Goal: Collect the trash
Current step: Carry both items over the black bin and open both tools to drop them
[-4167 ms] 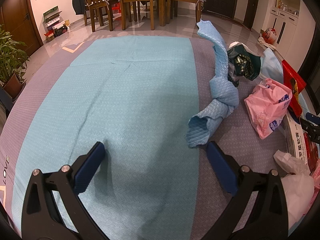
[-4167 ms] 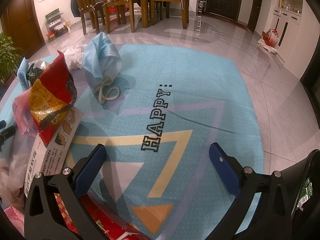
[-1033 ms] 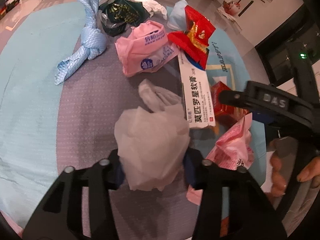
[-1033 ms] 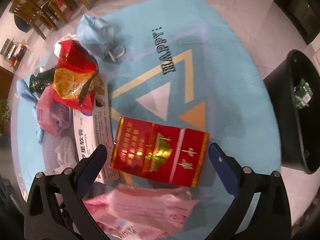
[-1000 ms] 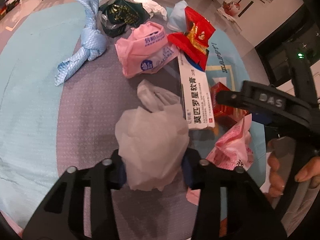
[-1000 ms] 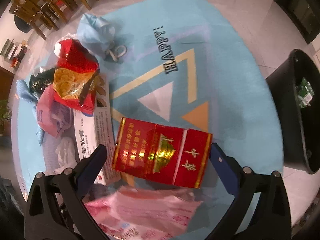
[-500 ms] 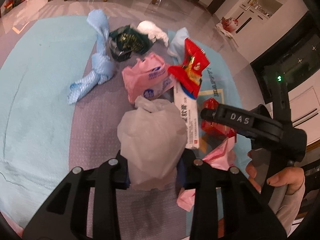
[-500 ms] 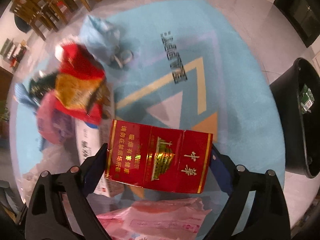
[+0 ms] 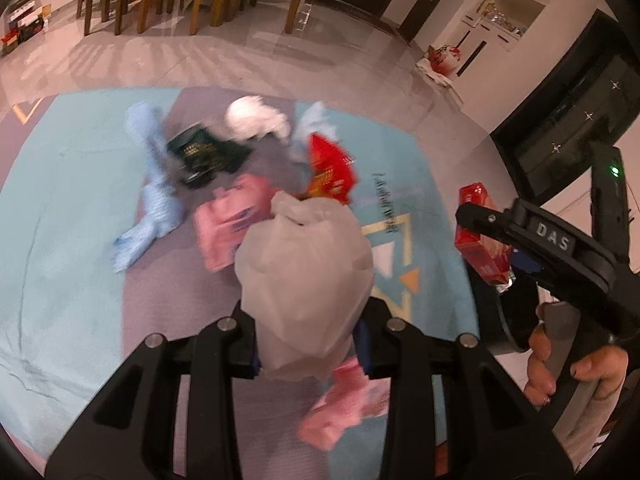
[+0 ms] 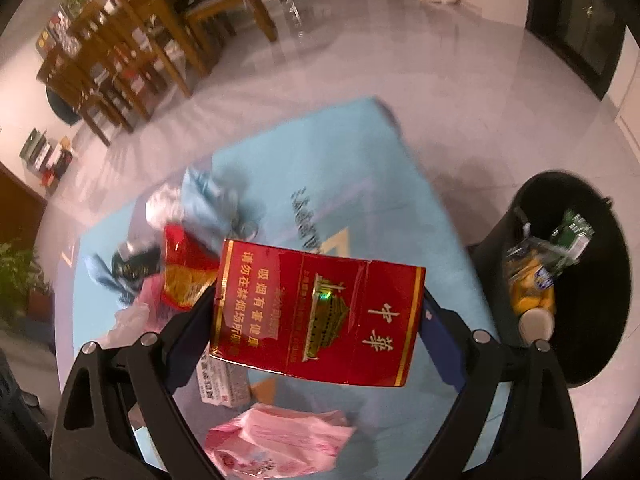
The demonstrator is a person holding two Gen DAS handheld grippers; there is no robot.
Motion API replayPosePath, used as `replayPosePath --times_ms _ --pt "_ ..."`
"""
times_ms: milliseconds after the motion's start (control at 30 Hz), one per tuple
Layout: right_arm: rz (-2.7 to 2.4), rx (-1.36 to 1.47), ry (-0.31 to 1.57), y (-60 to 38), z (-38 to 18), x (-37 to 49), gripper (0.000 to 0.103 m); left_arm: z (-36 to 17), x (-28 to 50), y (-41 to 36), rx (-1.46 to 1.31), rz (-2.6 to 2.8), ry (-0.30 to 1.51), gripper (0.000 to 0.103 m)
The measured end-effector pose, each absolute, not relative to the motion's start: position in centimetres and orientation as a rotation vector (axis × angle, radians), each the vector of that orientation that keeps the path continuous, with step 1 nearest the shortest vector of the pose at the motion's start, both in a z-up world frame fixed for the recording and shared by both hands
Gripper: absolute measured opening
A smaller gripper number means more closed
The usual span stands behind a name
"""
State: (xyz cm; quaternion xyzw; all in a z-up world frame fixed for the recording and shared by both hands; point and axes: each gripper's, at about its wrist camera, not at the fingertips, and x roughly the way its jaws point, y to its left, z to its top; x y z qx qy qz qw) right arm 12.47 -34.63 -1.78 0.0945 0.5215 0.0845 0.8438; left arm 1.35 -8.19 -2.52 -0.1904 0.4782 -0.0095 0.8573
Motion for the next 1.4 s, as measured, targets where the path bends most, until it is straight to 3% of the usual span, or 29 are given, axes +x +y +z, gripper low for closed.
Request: replayPosePath --times_ms 400,1000,1100,1167,1233,1333,1400 --pt "0.063 0.362 0.993 -44.7 1.1 12.5 0.092 -0.5 6.2 -21.2 -0.256 -0.167 0.982 0.035" --pt "-0.234 0.568 0.995 -59.9 -1.7 11.1 0.092 -5.0 11.4 -39.2 -0.116 -0.432 1.105 0.037" --pt "-0.257 0.622 1.018 -61.1 -2.9 11.1 0.092 -5.4 11.9 -41.0 -0.098 -0.475 1.107 0.048" --pt "-0.253 0.673 1.033 -61.9 -3.6 11.1 0.093 -5.5 12.2 -41.6 -0.083 -0.464 1.094 0.075" --pt "-0.235 0.697 1.032 -62.3 -3.7 11.2 0.1 -5.0 12.2 -41.9 -0.095 -0.479 1.077 0.082" --pt "-0.233 0.709 1.013 -62.4 -3.3 11.0 0.1 -4.2 11.8 -40.9 -0.117 -0.502 1.057 0.093" --pt "-0.223 0.725 0.991 -62.1 -2.9 10.8 0.1 -3.6 11.5 -39.9 -0.107 -0.475 1.034 0.095"
